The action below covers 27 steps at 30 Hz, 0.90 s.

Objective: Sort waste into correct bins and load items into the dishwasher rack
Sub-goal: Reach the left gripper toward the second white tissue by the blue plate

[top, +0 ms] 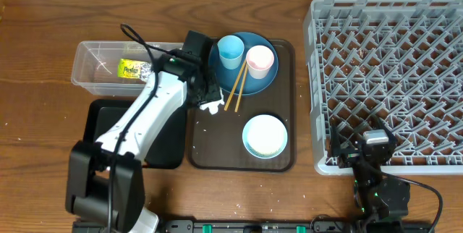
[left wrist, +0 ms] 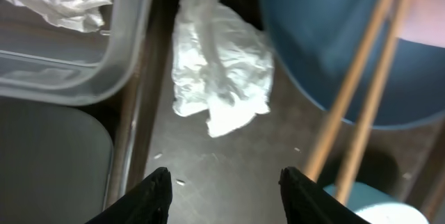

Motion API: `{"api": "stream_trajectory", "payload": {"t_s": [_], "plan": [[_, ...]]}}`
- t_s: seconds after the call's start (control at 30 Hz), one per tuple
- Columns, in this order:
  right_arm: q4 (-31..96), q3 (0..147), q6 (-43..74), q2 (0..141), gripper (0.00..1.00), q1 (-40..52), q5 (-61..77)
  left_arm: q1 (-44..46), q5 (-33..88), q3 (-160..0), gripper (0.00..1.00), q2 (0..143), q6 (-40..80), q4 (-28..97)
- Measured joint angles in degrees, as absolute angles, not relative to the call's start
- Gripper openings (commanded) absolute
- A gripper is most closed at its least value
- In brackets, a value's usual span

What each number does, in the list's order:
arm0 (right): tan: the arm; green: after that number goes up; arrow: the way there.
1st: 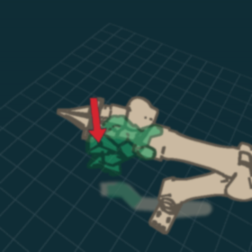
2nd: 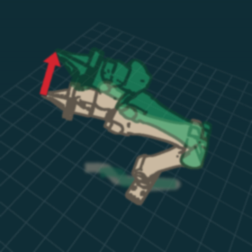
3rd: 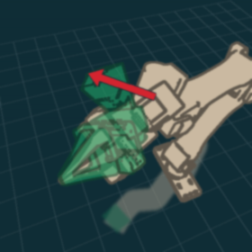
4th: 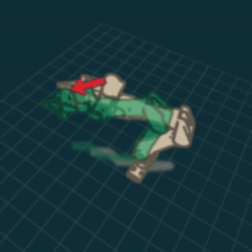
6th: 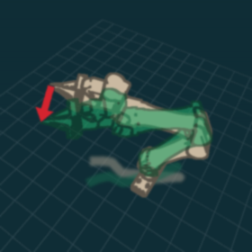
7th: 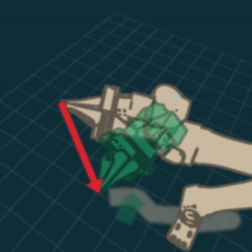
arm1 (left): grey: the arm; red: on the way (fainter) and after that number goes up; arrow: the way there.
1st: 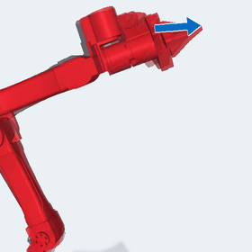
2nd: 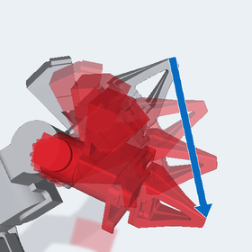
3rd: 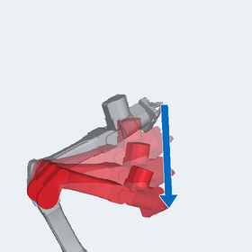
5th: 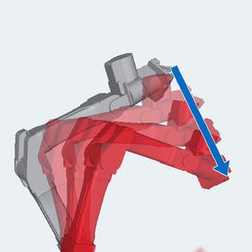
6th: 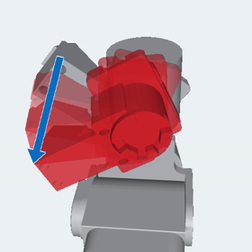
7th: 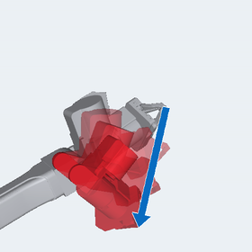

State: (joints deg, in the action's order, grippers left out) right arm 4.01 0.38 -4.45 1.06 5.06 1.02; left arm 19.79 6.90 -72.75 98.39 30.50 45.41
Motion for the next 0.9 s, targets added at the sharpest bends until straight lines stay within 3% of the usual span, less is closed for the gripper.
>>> {"api": "stream_trajectory", "payload": {"t_s": [0.9], "plan": [[4.0,0.4,-4.4,1.1,0.99,5.1,1.0,22.9,3.2,-72.7,0.53,102.5,31.5,41.3]]}}
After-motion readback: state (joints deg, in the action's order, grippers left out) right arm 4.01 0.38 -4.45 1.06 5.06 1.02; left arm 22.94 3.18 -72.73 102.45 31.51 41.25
